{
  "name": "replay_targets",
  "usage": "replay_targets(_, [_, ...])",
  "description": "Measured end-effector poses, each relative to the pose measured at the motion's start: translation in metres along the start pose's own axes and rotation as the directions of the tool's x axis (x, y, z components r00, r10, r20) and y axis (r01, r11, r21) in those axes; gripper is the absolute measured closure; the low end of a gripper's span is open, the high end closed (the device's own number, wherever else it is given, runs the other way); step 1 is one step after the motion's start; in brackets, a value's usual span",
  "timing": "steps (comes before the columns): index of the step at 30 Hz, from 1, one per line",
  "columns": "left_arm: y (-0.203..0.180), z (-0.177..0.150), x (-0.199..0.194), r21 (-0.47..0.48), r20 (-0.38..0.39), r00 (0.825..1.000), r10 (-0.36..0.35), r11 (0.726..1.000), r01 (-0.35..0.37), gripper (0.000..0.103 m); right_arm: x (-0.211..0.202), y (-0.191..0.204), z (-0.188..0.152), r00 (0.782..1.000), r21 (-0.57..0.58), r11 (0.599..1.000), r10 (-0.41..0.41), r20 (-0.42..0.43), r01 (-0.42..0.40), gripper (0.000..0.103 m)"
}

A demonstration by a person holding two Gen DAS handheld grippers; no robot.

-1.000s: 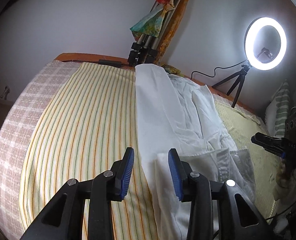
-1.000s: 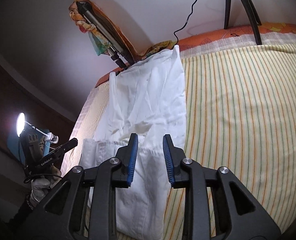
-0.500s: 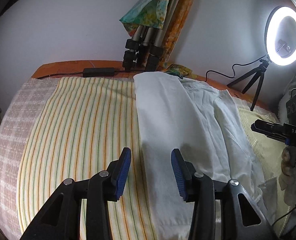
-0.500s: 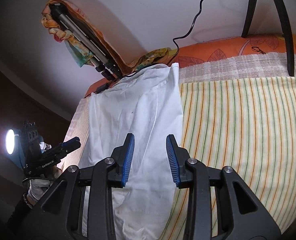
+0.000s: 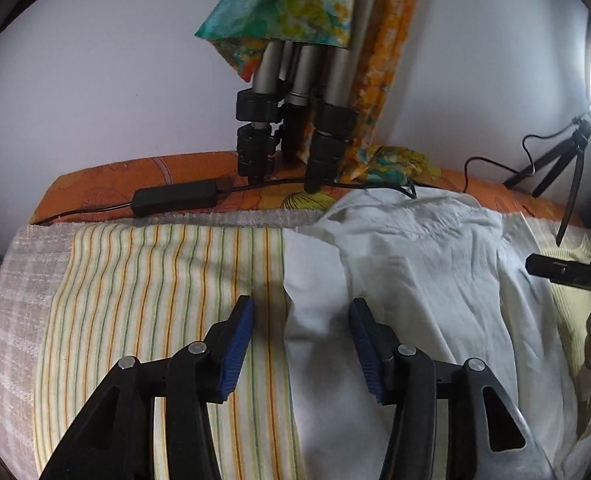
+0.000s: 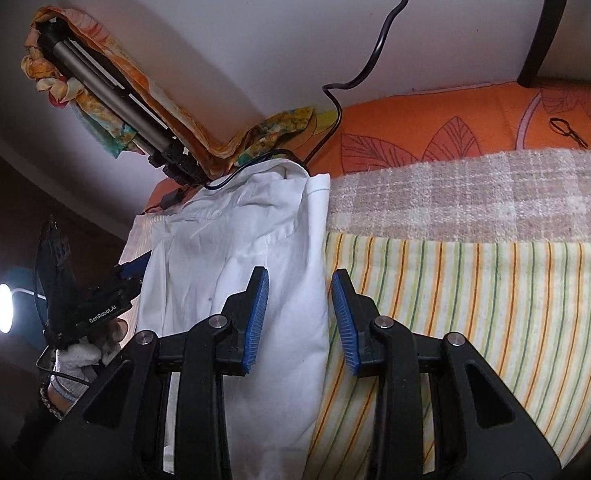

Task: Fold small clothes
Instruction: 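Grasp the collar end of the folded shirt with both tools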

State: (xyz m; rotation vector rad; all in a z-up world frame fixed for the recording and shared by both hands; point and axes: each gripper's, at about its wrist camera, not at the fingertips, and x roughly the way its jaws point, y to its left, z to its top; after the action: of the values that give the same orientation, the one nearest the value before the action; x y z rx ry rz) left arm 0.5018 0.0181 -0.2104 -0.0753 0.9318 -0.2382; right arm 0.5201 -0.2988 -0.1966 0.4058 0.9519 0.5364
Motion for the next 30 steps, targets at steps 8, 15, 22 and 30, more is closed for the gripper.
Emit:
replay_targets(8, [0.010, 0.009, 0.004, -0.064, 0.021, 0.995, -0.102, 0.993, 0.104, 0.101, 0.008, 0.004, 0.005, 0.999, -0.018, 0.999, 0.035, 0.001, -0.035, 0.095])
replay_targets(15, [0.016, 0.008, -0.006, -0.117, 0.050, 0.996, -0.080, 0.990, 0.085, 0.103, -0.003, 0.010, 0.016, 0.999, -0.054, 0.998, -0.017, 0.034, 0.019, 0.097])
replay_targets(22, [0.017, 0.016, 0.008, -0.131, 0.028, 0.992, -0.123, 0.983, 0.125, 0.062, -0.008, -0.008, 0.020, 0.996, 0.028, 0.996, 0.080, 0.047, -0.081, 0.080])
replay_targets(30, [0.016, 0.022, 0.018, -0.136, 0.009, 0.989, -0.149, 0.980, 0.149, 0.100, 0.015, 0.002, 0.020, 0.999, -0.018, 0.999, 0.029, -0.013, -0.030, 0.094])
